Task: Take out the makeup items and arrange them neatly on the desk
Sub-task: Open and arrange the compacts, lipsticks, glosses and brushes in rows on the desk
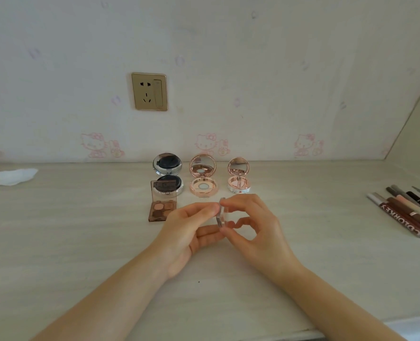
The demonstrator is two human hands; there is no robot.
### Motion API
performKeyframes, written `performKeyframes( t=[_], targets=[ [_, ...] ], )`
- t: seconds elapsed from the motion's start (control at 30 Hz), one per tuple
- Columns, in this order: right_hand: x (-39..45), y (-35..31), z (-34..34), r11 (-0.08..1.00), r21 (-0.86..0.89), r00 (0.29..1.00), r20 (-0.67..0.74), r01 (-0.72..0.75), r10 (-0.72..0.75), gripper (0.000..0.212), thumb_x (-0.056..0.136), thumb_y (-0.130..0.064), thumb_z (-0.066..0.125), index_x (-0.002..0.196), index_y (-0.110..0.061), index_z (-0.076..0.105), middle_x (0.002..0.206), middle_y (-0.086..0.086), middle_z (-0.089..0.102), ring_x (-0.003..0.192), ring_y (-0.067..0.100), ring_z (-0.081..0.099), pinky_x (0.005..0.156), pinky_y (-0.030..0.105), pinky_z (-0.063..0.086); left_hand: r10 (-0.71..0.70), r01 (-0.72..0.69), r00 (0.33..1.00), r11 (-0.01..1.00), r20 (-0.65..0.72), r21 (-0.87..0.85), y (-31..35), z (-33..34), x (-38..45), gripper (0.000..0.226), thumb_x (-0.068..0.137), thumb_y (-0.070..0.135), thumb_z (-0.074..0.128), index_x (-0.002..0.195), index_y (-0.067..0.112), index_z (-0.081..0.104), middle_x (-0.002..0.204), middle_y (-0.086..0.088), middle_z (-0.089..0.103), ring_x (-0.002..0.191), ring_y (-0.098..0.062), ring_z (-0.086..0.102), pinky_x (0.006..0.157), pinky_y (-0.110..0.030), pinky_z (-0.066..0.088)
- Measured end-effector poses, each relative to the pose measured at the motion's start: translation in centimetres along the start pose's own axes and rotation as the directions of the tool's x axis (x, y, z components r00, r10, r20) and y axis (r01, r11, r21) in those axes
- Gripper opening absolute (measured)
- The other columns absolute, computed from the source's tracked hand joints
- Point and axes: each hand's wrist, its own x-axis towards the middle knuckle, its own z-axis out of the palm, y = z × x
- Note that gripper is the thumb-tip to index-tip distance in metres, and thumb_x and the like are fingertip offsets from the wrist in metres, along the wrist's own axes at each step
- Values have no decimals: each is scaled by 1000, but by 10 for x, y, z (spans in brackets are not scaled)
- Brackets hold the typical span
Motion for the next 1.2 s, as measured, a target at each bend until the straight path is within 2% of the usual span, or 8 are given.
performKeyframes(
  t=[0.23, 0.33, 0.5, 0.63, 0.73, 0.93, 1.13, 1.2],
  targets=[
    [0, 2, 0, 993, 107, 999, -2, -49, 49, 45, 84, -4, 67, 123, -27, 61, 116, -14, 62, 115, 14, 59, 83, 24, 54, -10, 11, 1000, 998, 16, -66, 2, -3, 2, 36, 72, 19, 74, 103, 0, 73, 108, -21, 70, 96, -38, 69, 75, -35, 58],
    [0, 2, 0, 987, 133, 995, -32, -94, 100, 40, 87, -2, 64, 116, -30, 66, 112, -14, 67, 108, 11, 64, 86, 22, 53, -17, 19, 1000, 994, 18, -106, 3, -4, 2, 31, 74, 18, 71, 99, 1, 74, 105, -20, 71, 93, -36, 70, 75, -35, 58],
    [3, 0, -4, 966, 197, 974, -119, -166, 192, 29, 92, -14, 61, 99, -40, 71, 99, -14, 73, 94, 7, 69, 85, 23, 54, -78, 84, 996, 982, 45, -168, 2, -2, 3, 34, 80, 14, 67, 108, -7, 68, 114, -27, 65, 102, -46, 65, 77, -39, 58],
    [5, 6, -7, 942, 247, 948, -167, -227, 272, 22, 94, -5, 56, 97, -21, 71, 91, -5, 74, 91, 13, 71, 82, 30, 57, -118, 129, 990, 979, 76, -160, -1, 0, 1, 39, 80, 16, 66, 111, -7, 66, 117, -27, 65, 104, -45, 64, 76, -39, 58],
    [6, 8, -6, 936, 243, 938, -174, -255, 301, 25, 94, -4, 54, 94, -23, 70, 88, -4, 74, 87, 14, 71, 77, 29, 58, -135, 144, 988, 979, 74, -147, -2, -1, 1, 41, 82, 17, 65, 116, -6, 63, 117, -26, 65, 104, -44, 65, 76, -39, 58],
    [11, 12, -9, 922, 245, 931, -136, -299, 338, 29, 95, -2, 53, 93, -25, 70, 85, -3, 74, 86, 13, 71, 75, 25, 57, -9, 10, 1000, 998, -29, 55, -5, 2, -1, 19, 94, 10, 56, 108, 2, 66, 104, -24, 70, 93, -41, 69, 74, -38, 59],
    [25, 14, -22, 925, 173, 932, -75, -338, 355, 24, 94, -3, 55, 92, -19, 72, 79, -1, 74, 82, 11, 71, 77, 26, 58, 61, -50, 996, 986, -65, 160, -4, 13, -3, 33, 86, 8, 68, 117, 14, 60, 101, -15, 73, 87, -35, 72, 76, -37, 60],
    [30, 15, -29, 933, 112, 937, -43, -341, 347, 23, 93, -4, 56, 90, -20, 72, 77, -1, 73, 80, 11, 71, 76, 26, 58, 105, -81, 992, 957, -73, 278, -5, 17, -1, 42, 81, 5, 74, 119, 17, 59, 103, -11, 72, 84, -31, 73, 78, -37, 60]
  ],
)
